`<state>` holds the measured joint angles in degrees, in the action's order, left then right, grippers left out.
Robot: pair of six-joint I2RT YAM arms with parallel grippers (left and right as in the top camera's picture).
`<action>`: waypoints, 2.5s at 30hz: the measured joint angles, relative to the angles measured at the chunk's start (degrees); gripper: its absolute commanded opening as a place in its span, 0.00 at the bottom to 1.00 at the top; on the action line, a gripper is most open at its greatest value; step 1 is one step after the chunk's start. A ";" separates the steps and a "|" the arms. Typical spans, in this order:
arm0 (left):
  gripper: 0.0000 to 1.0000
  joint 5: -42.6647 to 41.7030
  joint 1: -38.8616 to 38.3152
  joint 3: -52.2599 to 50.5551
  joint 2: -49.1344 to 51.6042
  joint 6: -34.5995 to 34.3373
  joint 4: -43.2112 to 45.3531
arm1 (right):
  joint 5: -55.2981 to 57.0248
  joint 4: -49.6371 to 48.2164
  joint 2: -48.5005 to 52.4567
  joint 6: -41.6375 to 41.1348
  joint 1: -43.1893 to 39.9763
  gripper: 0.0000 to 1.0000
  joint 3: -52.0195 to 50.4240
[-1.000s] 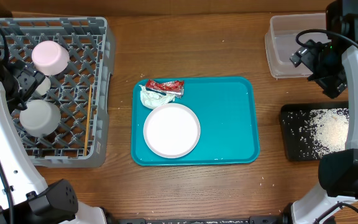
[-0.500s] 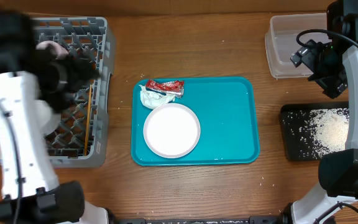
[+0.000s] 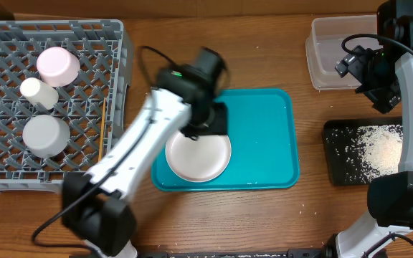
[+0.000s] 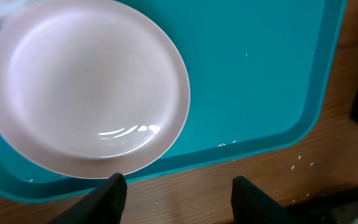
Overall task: Sort waste into correct bins and load items into the dishwasher
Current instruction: 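Move the left gripper onto the plate rim and grip it, then lift the plate with the left gripper toward the rack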
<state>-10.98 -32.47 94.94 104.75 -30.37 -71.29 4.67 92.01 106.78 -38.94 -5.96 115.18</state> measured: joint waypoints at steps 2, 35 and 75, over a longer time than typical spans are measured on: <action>0.42 1.07 -2.93 -0.15 2.67 -1.01 2.56 | 0.02 0.02 0.00 0.04 0.00 1.00 0.00; 0.04 17.20 -2.38 41.42 24.79 -6.21 -25.00 | 0.02 0.00 0.00 0.04 0.00 1.00 0.00; 0.04 -32.83 46.86 45.48 22.97 67.01 -19.15 | 0.02 0.02 0.00 0.02 0.00 1.00 0.00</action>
<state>-43.81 14.39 140.42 127.72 36.64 -90.43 4.69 92.03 106.78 -38.92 -5.96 115.18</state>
